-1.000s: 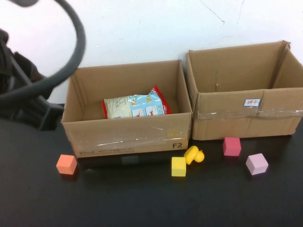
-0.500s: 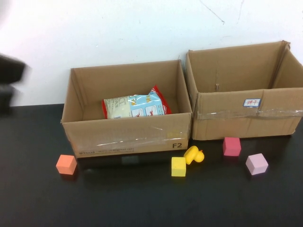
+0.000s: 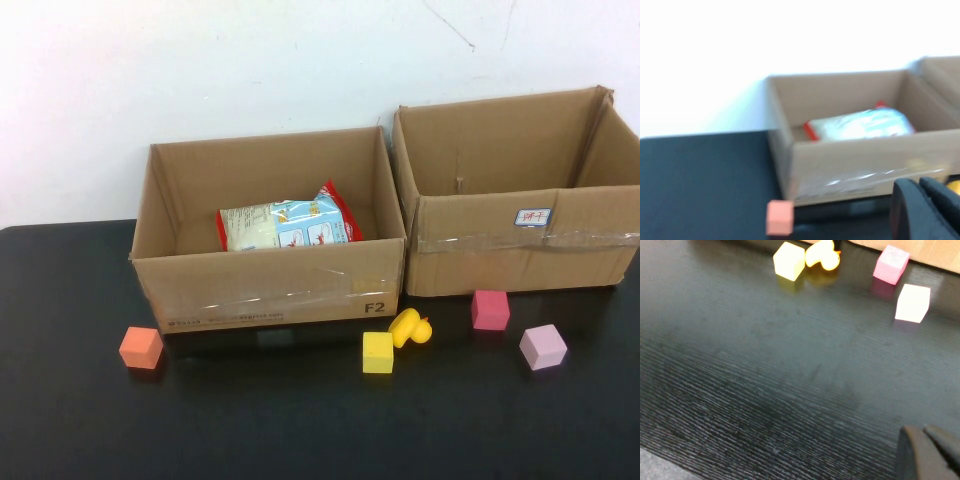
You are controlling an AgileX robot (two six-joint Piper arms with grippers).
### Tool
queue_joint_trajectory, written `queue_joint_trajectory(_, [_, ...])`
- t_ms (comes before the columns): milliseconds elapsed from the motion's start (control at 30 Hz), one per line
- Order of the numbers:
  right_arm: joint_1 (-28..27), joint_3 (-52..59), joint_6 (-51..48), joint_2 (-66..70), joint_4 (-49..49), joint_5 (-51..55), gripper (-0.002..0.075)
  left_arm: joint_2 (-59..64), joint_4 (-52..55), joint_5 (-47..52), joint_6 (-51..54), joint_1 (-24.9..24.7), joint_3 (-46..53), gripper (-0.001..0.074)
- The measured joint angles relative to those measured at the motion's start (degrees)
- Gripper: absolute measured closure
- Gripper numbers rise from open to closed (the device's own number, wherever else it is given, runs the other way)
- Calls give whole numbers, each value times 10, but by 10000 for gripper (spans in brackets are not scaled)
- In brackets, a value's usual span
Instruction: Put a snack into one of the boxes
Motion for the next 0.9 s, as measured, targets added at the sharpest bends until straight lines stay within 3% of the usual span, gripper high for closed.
queue_joint_trajectory(167, [0, 0, 0, 0, 0, 0, 725, -125, 6, -109, 0, 54, 180, 736])
queue_joint_trajectory(300, [0, 0, 0, 0, 1, 0, 725, -183, 12, -128, 0, 80, 255, 736])
queue_joint_trajectory(567, [0, 0, 0, 0, 5, 4, 725, -188, 11, -40, 6, 93, 267, 736])
queue_joint_trajectory(900, [0, 0, 0, 0, 5, 7, 725, -188, 12, -25, 12, 93, 264, 736])
